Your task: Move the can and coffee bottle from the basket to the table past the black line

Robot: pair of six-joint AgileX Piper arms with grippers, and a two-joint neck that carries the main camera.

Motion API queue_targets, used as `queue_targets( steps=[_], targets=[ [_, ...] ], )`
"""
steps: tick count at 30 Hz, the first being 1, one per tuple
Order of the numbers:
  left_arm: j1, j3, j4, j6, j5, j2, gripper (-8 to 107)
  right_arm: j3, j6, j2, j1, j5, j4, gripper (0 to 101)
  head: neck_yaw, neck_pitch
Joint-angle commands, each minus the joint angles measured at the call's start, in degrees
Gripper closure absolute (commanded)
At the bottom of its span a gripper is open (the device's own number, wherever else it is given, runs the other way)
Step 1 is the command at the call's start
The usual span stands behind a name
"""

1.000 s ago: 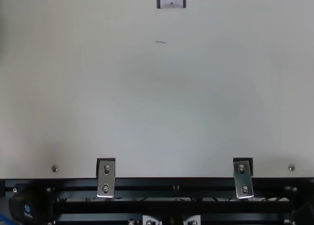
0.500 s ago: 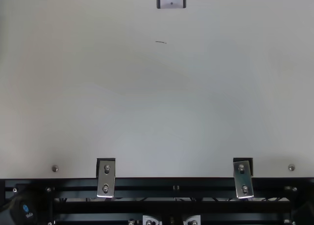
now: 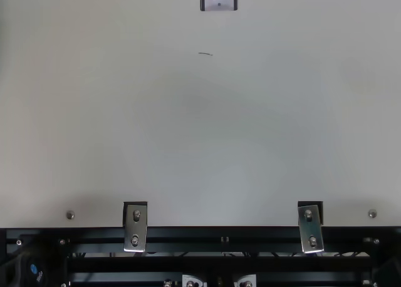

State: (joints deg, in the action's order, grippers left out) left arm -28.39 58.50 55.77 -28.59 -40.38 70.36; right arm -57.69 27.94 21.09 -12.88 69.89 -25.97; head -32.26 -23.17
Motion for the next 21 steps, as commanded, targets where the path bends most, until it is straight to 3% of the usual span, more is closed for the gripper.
queue_targets(
  steps=[1,10,21],
  targets=[
    [1.0,0.3,-0.3,14.9,-4.9,-3.2,89,0.0,0.0,0.0,0.0,0.0,0.0,0,-0.7,-1.8],
    [5.1,0.9,2.8,34.1,-14.0,-9.2,89,0.0,0.0,0.0,0.0,0.0,0.0,0,-0.7,-1.8],
    [9.8,0.3,7.7,51.1,-20.1,-13.0,89,0.0,0.0,0.0,0.0,0.0,0.0,0,-0.7,-1.8]
  ],
)
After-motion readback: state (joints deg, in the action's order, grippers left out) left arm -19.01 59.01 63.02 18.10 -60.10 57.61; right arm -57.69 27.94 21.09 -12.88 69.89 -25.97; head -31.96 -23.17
